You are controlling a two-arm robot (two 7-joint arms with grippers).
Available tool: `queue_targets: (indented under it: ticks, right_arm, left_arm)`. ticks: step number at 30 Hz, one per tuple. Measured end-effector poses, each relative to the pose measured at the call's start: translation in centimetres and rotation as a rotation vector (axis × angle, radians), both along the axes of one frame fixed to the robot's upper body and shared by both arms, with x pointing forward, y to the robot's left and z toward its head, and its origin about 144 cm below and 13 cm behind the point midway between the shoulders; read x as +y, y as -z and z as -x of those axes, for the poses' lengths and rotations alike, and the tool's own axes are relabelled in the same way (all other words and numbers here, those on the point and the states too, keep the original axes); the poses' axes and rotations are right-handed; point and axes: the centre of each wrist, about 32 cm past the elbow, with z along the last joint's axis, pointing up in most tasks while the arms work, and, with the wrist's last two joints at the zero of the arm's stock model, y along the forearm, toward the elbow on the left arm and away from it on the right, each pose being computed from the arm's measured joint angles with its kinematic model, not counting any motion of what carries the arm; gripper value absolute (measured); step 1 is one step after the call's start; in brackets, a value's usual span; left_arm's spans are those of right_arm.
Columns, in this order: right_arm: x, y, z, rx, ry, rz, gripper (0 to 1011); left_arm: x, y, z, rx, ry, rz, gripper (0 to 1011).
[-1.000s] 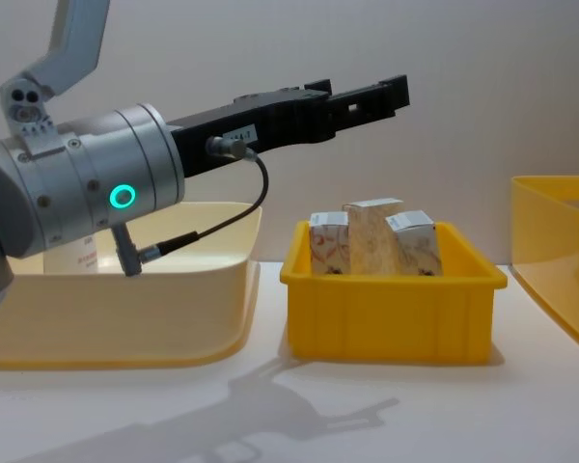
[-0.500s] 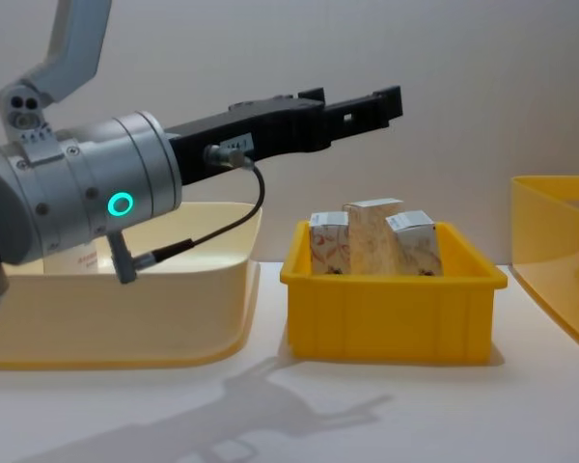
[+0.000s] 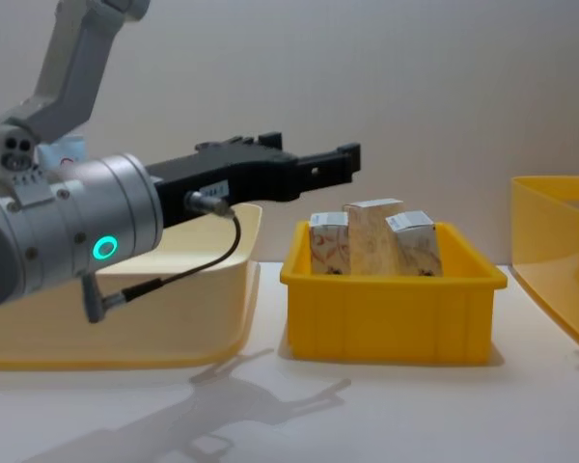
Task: Bimanual collaborative sorting of washing and personal care products
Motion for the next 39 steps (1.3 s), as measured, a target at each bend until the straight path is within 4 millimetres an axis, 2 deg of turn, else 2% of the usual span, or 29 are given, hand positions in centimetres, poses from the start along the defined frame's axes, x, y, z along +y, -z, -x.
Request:
queue_targets:
  ticks: [16, 28, 39]
  right_arm:
    - [2.3, 2.4, 4.0, 0.138, -0.18, -0.045, 1001]
    - [2.5, 2.6, 4.3, 0.148, -0.193, -0.05, 1001]
    - [2.5, 2.6, 4.3, 0.148, -0.192, -0.05, 1001]
  left_arm:
    - [0.4, 1.4, 2.0, -0.014, -0.207, -0.108, 1003]
    - [0.5, 2.3, 3.5, -0.04, -0.343, -0.176, 1004]
    - [0.6, 2.5, 3.7, -0.045, -0.363, -0.186, 1003]
